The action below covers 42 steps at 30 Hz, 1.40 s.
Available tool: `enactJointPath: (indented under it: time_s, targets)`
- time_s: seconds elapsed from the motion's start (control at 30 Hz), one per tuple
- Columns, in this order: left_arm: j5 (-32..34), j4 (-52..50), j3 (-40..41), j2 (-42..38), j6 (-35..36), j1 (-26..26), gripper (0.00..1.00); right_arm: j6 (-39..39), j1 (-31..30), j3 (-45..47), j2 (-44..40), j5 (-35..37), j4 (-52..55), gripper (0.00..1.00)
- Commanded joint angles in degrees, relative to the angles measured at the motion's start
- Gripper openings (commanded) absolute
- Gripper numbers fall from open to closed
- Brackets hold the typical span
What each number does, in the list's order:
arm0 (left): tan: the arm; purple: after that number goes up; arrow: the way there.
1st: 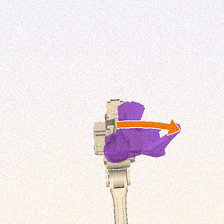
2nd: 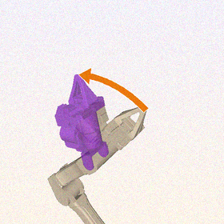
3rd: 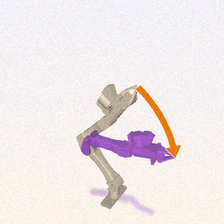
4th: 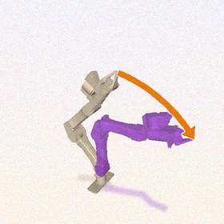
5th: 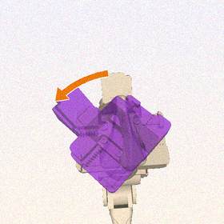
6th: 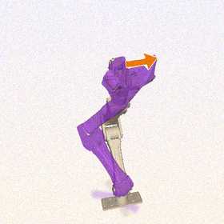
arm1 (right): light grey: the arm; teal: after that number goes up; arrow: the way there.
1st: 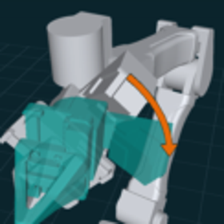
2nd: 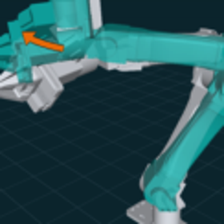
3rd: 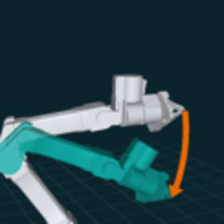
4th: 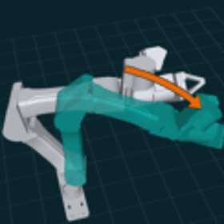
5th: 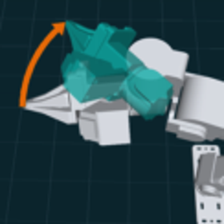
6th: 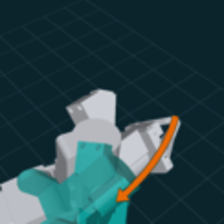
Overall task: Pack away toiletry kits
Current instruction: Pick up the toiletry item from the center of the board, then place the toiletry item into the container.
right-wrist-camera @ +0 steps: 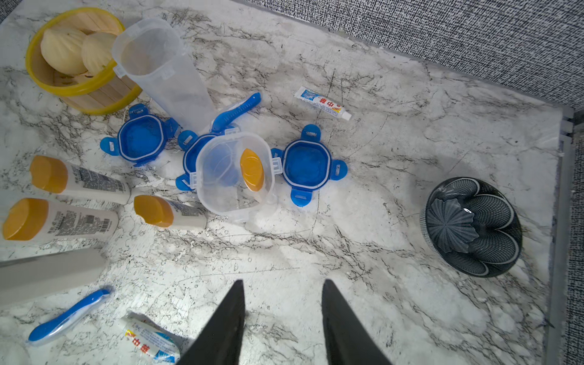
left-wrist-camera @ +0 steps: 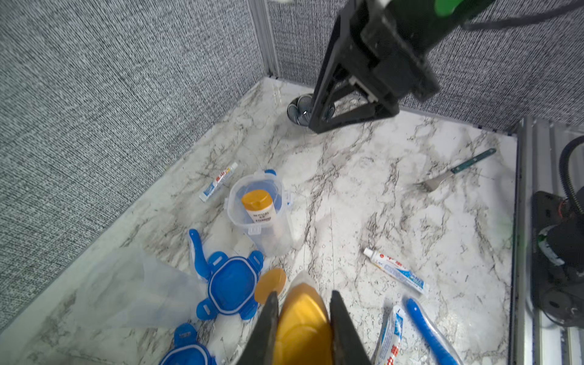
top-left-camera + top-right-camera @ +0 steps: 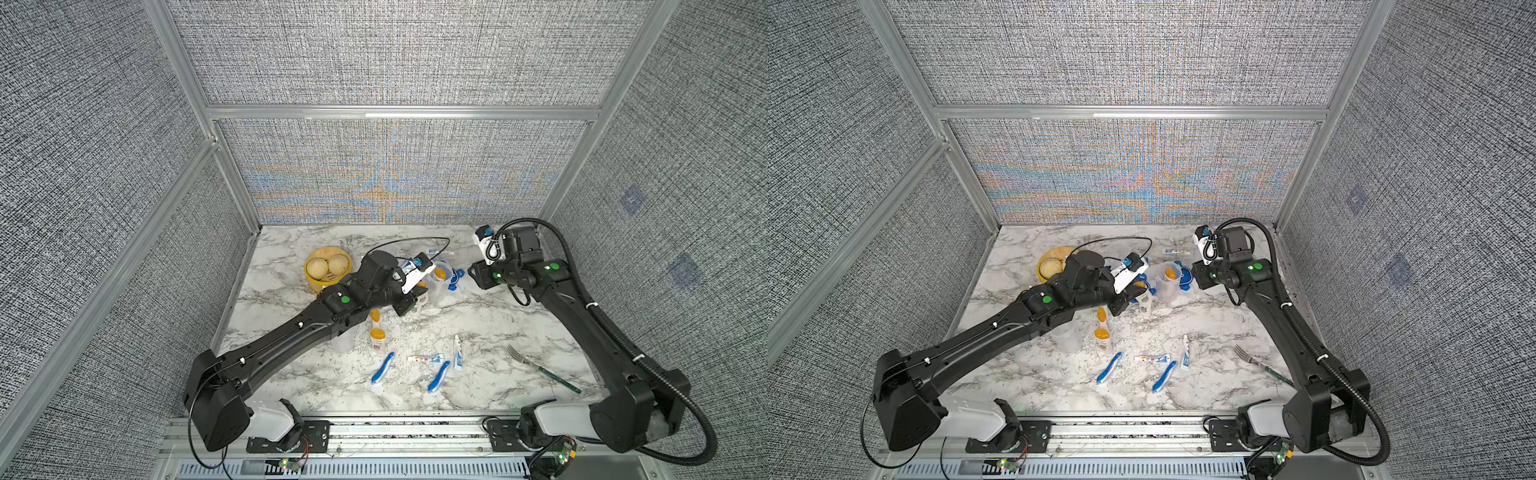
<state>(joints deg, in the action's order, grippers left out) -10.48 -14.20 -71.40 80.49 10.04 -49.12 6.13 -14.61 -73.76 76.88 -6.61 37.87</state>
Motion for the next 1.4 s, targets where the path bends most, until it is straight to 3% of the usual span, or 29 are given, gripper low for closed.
enactJointPath:
  time_s: [0.0,0.27,0.5,1.03,1.37]
  targets:
    - [-0.2,-0.2,-4.5,2.4,0.3,-0.1,0.0,-1.1,0.7,0.2,-0.8,-2.2,-1.3,0.43]
    - [1.1,-1.5,-18.1,14.7,2.3,-0.1,0.0,-1.6,2.3,1.5,-1.5,-4.8,-2.0,0.43]
    - [1.9,-2.7,-24.8,21.7,4.1,0.6,0.0,-1.9,3.6,3.3,-2.2,-5.9,-2.7,0.43]
    - [2.6,-5.1,-32.0,30.4,5.1,3.0,0.0,-2.8,5.8,5.9,-4.2,-7.2,-3.9,0.43]
    - [0.4,-5.1,-30.3,31.3,4.4,3.6,0.0,-2.7,6.1,6.1,-3.7,-7.4,-4.2,0.43]
